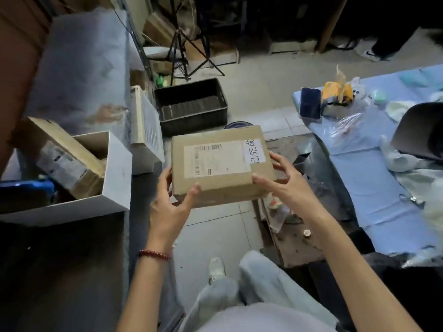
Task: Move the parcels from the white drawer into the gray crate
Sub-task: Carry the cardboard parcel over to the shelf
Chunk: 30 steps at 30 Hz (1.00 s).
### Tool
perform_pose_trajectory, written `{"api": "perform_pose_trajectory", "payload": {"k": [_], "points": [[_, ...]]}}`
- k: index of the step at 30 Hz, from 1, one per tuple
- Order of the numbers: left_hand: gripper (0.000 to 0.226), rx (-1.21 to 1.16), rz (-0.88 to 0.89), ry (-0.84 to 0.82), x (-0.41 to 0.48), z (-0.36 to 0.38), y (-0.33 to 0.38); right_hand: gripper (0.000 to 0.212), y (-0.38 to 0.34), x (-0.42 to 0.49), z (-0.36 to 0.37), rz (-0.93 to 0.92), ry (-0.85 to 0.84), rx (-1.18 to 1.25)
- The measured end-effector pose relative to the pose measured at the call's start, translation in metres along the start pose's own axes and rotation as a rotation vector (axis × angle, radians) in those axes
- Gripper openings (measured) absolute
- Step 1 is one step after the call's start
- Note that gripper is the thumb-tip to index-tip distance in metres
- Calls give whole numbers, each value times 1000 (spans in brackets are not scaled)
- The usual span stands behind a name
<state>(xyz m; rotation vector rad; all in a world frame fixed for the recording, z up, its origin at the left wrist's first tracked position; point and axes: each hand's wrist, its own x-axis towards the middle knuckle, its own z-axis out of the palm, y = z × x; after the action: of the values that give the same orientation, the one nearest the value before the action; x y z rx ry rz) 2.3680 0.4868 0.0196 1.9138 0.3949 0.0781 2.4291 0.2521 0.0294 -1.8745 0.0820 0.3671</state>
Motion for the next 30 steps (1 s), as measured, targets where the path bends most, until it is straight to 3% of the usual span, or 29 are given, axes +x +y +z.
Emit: {"api": "perform_pose_trajectory", "payload": {"k": [8, 13, 21, 30], "points": [[88, 13, 58, 26, 156, 3, 17, 77, -42, 134, 15, -50, 83, -29], [84, 23, 5, 117, 251, 25, 29, 68, -61, 247, 10, -76, 18, 30], [86, -1, 4, 240, 387, 32, 81, 65, -135, 419, -11, -159, -137, 45], [86, 6, -117, 477, 466, -12, 73, 65, -201, 551, 52, -231, -428, -84]]}}
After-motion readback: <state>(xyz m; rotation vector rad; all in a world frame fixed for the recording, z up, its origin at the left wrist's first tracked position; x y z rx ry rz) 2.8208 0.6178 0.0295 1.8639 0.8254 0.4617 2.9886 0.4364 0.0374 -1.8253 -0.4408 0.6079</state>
